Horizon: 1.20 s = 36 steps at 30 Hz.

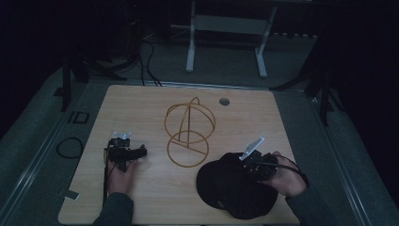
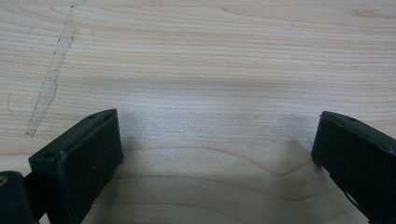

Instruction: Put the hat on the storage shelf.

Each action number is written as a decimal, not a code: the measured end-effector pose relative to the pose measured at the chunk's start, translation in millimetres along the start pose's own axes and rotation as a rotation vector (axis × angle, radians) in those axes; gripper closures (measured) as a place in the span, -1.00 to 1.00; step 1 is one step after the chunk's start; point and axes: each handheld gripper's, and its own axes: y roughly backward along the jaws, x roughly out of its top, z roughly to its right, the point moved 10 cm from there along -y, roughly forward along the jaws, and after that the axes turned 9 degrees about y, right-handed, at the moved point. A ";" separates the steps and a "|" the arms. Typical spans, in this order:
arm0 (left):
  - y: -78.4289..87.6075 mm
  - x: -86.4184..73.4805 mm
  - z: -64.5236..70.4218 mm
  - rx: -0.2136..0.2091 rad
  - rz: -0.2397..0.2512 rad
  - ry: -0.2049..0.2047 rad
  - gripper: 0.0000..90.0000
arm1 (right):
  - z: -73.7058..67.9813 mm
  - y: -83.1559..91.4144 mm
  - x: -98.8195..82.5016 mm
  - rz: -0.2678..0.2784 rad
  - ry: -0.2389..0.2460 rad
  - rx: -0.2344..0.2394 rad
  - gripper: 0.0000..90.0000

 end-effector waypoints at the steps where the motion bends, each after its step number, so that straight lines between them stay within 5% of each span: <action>1: 0.1 -0.1 0.0 0.000 -0.001 0.000 -0.97 | 1.8 2.1 0.9 0.011 -0.004 -0.004 0.86; 12: 0.0 0.0 0.0 0.000 -0.001 0.000 -0.97 | 19.6 23.3 2.4 0.057 -0.013 -0.027 0.87; 23: 0.0 0.0 0.0 0.000 0.000 0.000 -0.97 | 55.1 40.2 0.8 0.088 -0.089 -0.039 0.87; 36: 0.1 -0.1 0.0 0.000 -0.002 0.000 -0.97 | 85.1 41.7 -1.9 0.034 -0.149 -0.073 0.87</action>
